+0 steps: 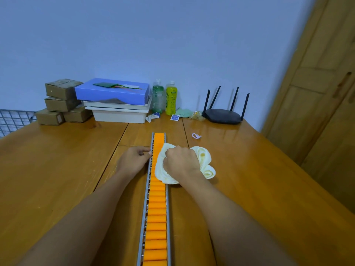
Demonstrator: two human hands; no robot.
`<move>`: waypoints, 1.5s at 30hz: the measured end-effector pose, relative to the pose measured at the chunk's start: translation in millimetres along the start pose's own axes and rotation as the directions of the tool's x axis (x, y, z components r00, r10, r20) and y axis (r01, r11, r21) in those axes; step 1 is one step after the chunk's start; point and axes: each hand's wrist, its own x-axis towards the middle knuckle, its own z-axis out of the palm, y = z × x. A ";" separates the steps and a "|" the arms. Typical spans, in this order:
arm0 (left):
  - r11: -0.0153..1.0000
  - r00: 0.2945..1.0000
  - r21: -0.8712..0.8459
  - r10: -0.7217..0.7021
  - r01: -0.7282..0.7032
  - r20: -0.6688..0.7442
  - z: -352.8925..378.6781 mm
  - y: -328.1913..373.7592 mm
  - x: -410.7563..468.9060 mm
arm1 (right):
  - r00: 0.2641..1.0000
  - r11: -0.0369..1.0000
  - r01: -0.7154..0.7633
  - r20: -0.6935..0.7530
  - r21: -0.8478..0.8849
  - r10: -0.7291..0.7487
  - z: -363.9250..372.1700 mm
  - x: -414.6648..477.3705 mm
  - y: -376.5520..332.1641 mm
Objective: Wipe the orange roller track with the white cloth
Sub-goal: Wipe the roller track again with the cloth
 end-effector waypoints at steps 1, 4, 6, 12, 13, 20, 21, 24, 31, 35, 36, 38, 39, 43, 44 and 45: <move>1.000 1.000 -0.002 0.001 -0.001 0.003 0.1 1.4 -1.1 | 1.000 1.000 -0.006 0.004 0.005 0.006 -0.9 -0.5 1.5; 1.000 0.999 -0.015 0.000 0.001 0.032 -3.7 4.2 -6.9 | 0.999 0.999 -0.043 0.024 -0.007 0.043 -3.6 -4.5 8.3; 1.000 0.998 0.001 -0.005 0.005 0.056 -6.2 5.8 -11.4 | 0.992 0.993 -0.115 0.044 -0.002 0.115 -4.5 -8.9 18.6; 0.999 0.997 0.042 -0.030 0.027 0.068 -11.6 16.4 -38.8 | 0.975 0.961 -0.219 -0.006 0.167 0.224 -22.1 -21.1 27.2; 0.998 0.998 0.046 -0.035 0.032 0.060 -15.5 17.5 -44.8 | 0.977 0.959 -0.205 -0.021 0.195 0.213 -27.6 -23.8 22.8; 0.985 0.998 0.172 -0.006 -0.005 0.065 -44.7 12.6 -85.3 | 0.993 0.950 -0.113 0.007 0.290 0.116 -40.5 -55.5 -29.4; 0.983 0.998 0.182 -0.006 -0.006 0.063 -48.2 12.2 -91.5 | 0.994 0.949 -0.107 0.018 0.297 0.106 -38.1 -62.0 -36.1; 0.985 0.998 0.174 -0.006 -0.006 0.069 -54.6 12.1 -108.8 | 0.998 0.959 -0.066 0.016 0.276 0.063 -32.5 -79.7 -49.3; 0.981 0.991 0.177 0.063 -0.083 0.114 -50.1 26.2 -142.9 | 0.996 0.974 -0.067 -0.039 0.215 0.077 -34.7 -106.6 -45.2; 0.980 0.991 0.173 0.080 -0.098 0.109 -45.8 30.6 -149.4 | 0.996 0.981 -0.079 -0.037 0.178 0.087 -38.6 -121.3 -31.6; 0.980 0.991 0.174 0.083 -0.101 0.105 -45.4 30.8 -151.1 | 0.996 0.985 -0.078 -0.033 0.156 0.084 -40.2 -124.9 -28.5; 0.978 0.990 0.179 0.093 -0.111 0.107 -45.8 30.1 -154.8 | 0.997 0.992 -0.068 -0.022 0.102 0.070 -44.0 -131.6 -24.7; 0.977 0.989 0.178 0.098 -0.117 0.112 -46.4 29.4 -157.5 | 0.998 0.995 -0.058 -0.016 0.077 0.060 -46.6 -134.5 -23.7; 0.980 0.987 0.163 0.091 -0.113 0.133 -51.5 27.2 -171.7 | 0.999 0.999 -0.042 -0.012 0.016 0.042 -60.3 -143.4 -21.2; 0.981 0.986 0.161 0.088 -0.110 0.139 -52.8 26.7 -175.5 | 0.999 0.999 -0.050 -0.014 0.013 0.050 -63.3 -145.9 -20.9; 0.981 0.986 0.164 0.082 -0.106 0.146 -54.6 26.7 -179.8 | 0.998 0.998 -0.060 -0.016 0.016 0.061 -66.6 -148.7 -21.2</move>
